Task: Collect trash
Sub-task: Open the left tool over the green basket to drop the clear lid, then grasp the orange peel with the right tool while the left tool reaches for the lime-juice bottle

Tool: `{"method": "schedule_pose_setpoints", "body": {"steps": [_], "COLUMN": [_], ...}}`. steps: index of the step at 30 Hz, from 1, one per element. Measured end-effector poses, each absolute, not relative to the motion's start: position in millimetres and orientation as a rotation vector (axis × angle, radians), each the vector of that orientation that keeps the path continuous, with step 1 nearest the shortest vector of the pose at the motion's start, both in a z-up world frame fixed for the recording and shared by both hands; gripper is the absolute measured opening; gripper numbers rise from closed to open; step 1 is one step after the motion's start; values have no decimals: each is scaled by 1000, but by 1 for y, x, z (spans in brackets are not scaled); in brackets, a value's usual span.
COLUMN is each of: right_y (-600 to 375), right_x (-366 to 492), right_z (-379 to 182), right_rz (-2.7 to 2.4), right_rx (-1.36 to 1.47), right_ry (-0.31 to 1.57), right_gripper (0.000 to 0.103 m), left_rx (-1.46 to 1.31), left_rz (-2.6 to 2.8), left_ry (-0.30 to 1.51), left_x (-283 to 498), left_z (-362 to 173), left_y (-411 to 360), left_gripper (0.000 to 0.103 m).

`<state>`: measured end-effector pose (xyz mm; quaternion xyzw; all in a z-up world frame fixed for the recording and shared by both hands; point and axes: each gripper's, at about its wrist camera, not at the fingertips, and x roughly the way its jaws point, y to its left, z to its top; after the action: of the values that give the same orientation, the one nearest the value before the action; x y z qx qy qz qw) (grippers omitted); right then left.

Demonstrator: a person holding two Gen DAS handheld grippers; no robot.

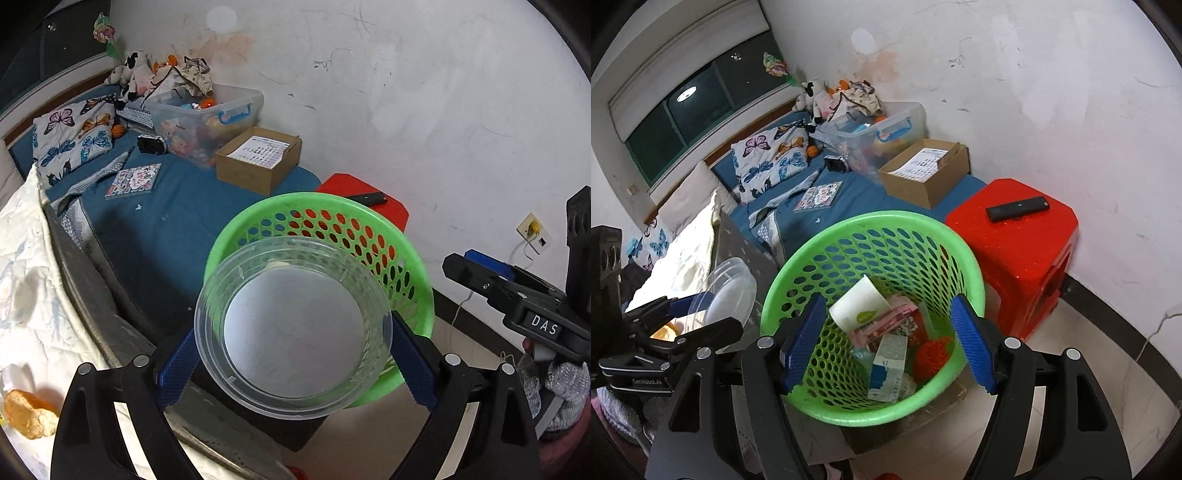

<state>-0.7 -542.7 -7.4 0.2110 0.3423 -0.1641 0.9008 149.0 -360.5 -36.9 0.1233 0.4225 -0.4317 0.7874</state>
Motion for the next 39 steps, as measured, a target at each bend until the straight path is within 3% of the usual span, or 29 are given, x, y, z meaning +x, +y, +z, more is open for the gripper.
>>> {"method": "schedule_pose_setpoints", "body": {"steps": [18, 39], "right_y": [-511, -383], "right_x": [7, 87], "right_z": [6, 10], "right_rz": [-261, 49], "right_rx": [407, 235], "right_ry": [700, 773], "right_gripper": [71, 72], "left_rx": [214, 75], "left_rz": [-864, -539], "left_ry": [844, 789], "left_x": [140, 157], "left_z": [-19, -7], "left_y": [-296, -113], "left_gripper": [94, 94]}}
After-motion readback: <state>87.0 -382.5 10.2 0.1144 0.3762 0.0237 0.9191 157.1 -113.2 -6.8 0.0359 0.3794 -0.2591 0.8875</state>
